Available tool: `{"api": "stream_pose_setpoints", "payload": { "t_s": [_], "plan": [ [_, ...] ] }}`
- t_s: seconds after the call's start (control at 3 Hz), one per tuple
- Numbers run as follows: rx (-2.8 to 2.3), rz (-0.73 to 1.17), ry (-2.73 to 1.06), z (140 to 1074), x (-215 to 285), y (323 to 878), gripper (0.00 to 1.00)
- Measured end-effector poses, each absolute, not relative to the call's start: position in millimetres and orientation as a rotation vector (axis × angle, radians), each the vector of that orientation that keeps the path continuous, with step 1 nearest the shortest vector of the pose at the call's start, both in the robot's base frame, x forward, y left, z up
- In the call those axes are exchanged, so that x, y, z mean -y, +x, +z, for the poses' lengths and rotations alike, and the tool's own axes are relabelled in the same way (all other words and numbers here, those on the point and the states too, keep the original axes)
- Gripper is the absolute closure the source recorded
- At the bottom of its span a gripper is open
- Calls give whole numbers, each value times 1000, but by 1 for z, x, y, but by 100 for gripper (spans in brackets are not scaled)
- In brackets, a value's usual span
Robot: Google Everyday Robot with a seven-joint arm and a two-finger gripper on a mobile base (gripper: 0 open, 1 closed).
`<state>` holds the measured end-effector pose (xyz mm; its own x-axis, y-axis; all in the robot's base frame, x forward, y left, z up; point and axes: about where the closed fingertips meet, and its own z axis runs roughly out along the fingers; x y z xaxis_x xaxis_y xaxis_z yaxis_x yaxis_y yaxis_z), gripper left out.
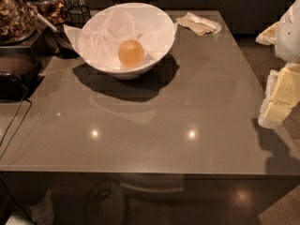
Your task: Pick orange from white bowl
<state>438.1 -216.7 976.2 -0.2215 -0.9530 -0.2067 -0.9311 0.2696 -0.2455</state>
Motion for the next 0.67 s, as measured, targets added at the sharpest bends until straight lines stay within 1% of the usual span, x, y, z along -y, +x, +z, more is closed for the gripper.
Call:
{"api": "stream_pose_setpoints", "payload": {
  "t_s": [0.67],
  "plan": [
    [-2252,-112,-1703,977,212,445,0]
  ]
}}
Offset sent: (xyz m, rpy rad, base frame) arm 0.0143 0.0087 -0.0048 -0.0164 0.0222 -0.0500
